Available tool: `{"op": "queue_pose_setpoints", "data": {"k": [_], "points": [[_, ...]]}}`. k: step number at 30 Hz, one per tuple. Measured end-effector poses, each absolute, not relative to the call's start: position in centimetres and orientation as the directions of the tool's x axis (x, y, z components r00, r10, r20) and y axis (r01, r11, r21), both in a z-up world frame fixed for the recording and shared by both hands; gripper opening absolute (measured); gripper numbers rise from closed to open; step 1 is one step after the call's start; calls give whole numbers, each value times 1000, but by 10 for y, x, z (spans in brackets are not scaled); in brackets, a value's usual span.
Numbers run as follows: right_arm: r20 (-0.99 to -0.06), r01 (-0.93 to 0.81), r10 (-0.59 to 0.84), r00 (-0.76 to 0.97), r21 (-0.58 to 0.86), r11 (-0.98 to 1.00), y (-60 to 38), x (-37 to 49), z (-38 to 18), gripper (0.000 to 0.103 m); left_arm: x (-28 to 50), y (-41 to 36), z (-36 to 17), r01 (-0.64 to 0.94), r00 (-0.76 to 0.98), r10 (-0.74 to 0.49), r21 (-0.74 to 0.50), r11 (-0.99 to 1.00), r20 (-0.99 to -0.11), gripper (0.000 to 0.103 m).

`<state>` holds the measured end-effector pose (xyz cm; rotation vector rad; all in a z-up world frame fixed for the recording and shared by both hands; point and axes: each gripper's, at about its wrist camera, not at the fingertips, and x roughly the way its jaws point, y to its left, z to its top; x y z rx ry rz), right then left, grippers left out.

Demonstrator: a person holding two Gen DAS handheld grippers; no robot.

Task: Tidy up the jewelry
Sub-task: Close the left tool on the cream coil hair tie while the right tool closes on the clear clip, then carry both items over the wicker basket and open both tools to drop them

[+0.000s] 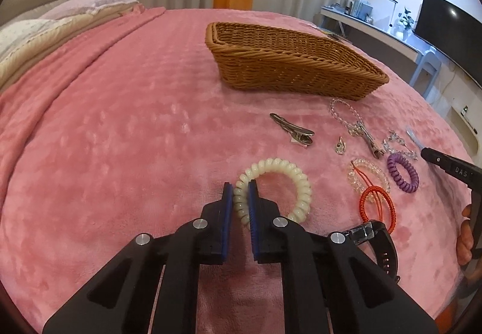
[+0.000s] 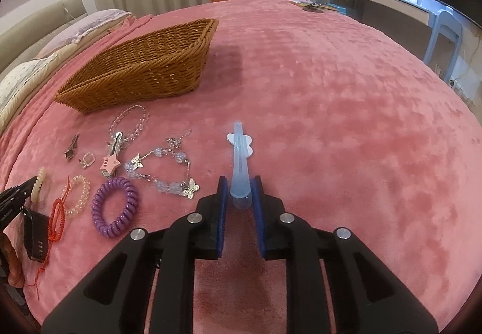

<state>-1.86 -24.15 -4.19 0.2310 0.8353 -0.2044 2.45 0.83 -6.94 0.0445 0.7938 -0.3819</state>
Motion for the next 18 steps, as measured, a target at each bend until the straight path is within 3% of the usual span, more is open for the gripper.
{"op": "queue_pose_setpoints", "data": {"k": [10, 18], "points": [[-744, 276, -92, 661, 127, 953, -242, -18, -38, 11, 20, 12, -62, 362, 656, -346, -123, 924, -670, 8], [-646, 200, -87, 758, 103, 974, -226, -31, 27, 11, 16, 22, -15, 360, 713, -405, -197, 912, -573, 8]]}}
